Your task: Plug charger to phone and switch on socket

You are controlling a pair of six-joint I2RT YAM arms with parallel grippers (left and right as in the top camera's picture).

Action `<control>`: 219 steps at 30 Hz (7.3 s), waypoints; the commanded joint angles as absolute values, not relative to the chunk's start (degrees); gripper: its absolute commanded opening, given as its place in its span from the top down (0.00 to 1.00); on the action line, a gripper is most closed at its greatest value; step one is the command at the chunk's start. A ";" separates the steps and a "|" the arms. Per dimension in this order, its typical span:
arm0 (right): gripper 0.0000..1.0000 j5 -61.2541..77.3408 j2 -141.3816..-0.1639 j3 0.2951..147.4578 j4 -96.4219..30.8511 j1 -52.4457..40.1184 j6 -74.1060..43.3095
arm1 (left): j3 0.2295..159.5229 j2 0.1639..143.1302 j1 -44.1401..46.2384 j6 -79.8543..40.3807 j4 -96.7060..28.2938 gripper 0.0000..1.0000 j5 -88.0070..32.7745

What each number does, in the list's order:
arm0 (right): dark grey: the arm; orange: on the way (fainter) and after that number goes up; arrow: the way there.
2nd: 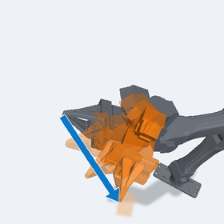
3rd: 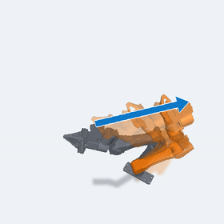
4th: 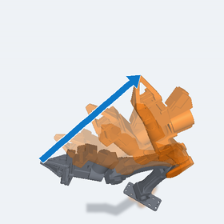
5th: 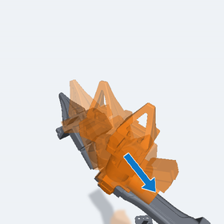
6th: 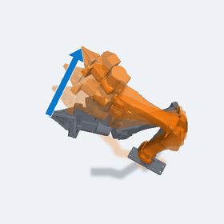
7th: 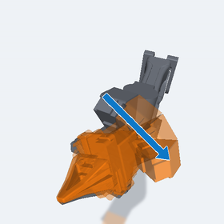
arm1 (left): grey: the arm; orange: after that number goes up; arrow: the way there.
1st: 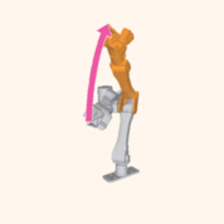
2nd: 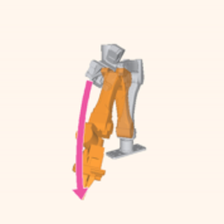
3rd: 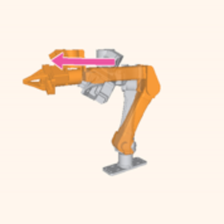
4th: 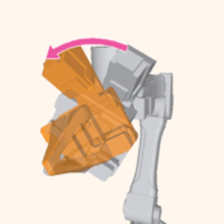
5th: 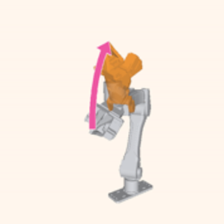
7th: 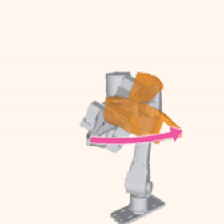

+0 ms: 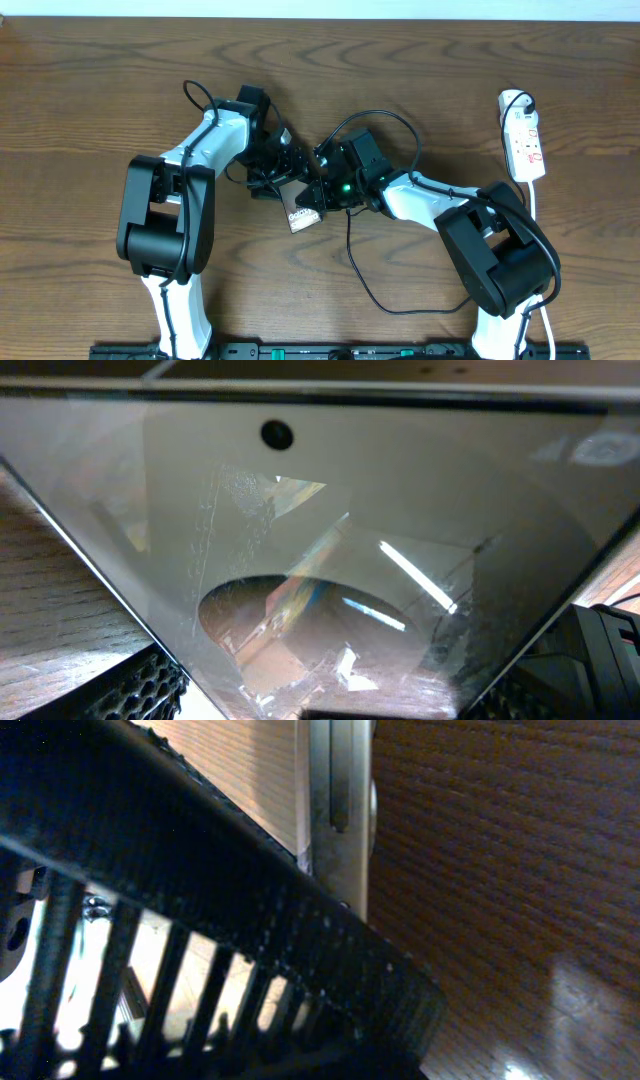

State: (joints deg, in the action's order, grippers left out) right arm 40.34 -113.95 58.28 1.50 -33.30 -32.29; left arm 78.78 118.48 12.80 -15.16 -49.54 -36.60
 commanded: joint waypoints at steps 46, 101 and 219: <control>0.67 71.16 -105.86 59.13 46.92 -23.14 -57.41 | 77.56 86.70 10.35 -11.03 -28.73 0.92 -60.71; 0.29 22.55 -105.86 59.13 -18.87 -20.47 -15.57 | 68.45 105.58 21.74 -20.29 -41.32 0.83 -10.85; 0.55 14.17 -114.24 72.25 -49.58 -30.85 -22.17 | 69.49 89.47 -6.68 -38.46 -14.24 0.93 -67.94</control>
